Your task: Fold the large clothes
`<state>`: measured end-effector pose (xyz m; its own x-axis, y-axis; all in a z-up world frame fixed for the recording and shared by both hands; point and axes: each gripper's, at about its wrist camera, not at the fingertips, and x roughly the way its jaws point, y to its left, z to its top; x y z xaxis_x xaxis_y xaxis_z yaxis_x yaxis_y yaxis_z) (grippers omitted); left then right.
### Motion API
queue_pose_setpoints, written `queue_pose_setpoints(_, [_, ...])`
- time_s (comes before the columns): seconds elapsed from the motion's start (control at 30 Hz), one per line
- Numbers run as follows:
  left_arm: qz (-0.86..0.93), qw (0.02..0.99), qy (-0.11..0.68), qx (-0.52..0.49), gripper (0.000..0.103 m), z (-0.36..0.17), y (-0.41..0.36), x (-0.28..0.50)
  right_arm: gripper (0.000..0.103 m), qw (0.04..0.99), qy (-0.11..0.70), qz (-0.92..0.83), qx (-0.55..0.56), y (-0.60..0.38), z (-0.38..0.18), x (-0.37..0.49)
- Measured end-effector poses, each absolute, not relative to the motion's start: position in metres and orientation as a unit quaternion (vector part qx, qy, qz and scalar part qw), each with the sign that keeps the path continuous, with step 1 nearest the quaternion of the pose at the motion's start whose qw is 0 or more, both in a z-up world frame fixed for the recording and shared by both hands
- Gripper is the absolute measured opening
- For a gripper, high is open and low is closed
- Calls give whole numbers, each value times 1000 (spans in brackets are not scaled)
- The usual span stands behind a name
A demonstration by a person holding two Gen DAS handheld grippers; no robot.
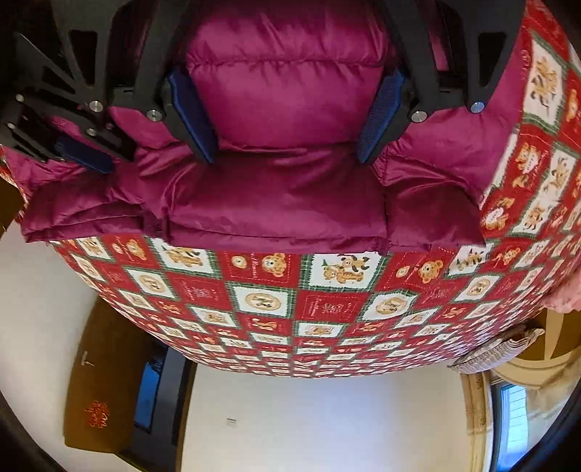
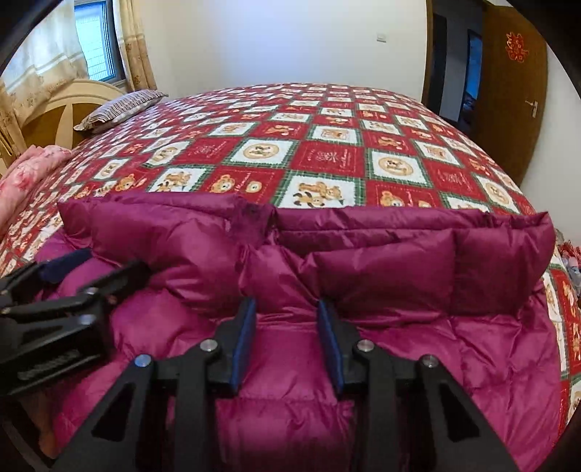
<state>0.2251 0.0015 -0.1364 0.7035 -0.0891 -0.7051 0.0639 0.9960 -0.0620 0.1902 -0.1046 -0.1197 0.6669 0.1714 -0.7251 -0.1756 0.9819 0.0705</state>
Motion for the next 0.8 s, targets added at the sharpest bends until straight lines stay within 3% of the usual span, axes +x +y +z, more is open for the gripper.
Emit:
queue_pose_setpoints(0.37, [-29,912,409,2,88,-153,-6,236,38,921,381,43,67,-171,-92,194])
queue_pose_setpoints(0.63, [-35,913,408,-2,89,-151,-7,235,34,904,389,-11,175,-252,-133,203])
queue_pose_setpoints(0.8, [-33,910,413,-2,89,-148,-7,234,34,907,385,-21,169,-251,-134,202])
